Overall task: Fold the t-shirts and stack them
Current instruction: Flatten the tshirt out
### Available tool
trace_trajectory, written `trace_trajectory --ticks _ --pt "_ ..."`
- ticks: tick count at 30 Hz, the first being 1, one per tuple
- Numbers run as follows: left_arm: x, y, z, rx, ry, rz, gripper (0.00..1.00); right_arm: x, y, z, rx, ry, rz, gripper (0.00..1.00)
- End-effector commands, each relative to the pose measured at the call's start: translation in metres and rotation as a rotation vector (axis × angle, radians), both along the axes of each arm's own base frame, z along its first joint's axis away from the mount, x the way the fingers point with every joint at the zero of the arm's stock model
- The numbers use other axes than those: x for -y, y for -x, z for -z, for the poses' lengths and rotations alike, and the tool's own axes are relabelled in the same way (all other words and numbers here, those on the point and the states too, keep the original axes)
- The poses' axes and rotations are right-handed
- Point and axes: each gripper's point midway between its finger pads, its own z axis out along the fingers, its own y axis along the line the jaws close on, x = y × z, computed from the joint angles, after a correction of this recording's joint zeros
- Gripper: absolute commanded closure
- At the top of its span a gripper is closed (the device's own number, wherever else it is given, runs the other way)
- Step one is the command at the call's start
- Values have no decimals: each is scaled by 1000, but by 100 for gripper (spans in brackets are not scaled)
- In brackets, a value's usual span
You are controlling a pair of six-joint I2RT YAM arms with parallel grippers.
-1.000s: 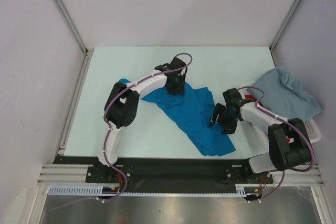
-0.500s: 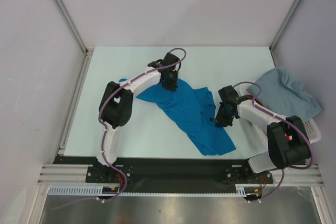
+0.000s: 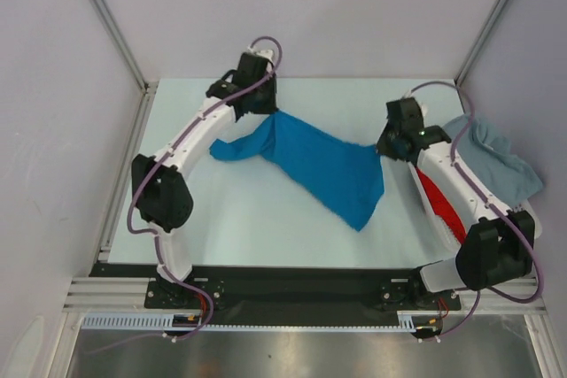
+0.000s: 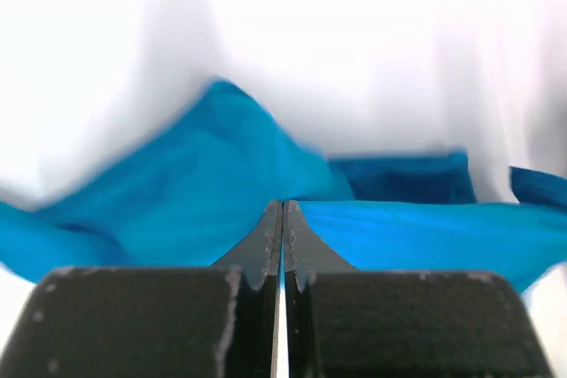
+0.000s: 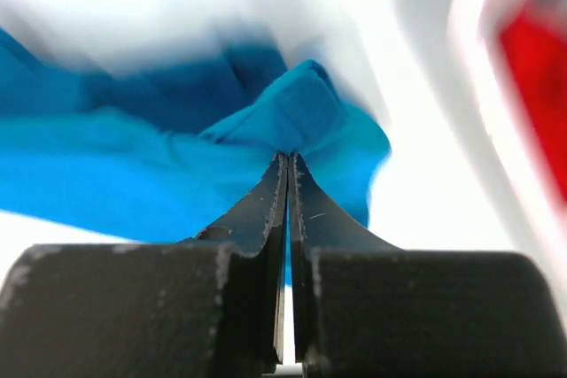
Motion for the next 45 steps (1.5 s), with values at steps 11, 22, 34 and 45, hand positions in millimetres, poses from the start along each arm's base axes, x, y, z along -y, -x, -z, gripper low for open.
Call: trace_trajectory --ticks 11,22,34,45 --pt "-96 -42 -292 702 253 -10 100 25 -102 -342 901 -40 89 100" --pt "-108 42 -299 714 303 17 100 8 -3 -356 870 -139 -64 100" --pt "-189 223 0 113 107 -329 40 -111 237 -29 -49 -536 -518 65" --pt "-116 203 1 -39 369 -166 22 -59 157 -27 46 -161 -387 19"
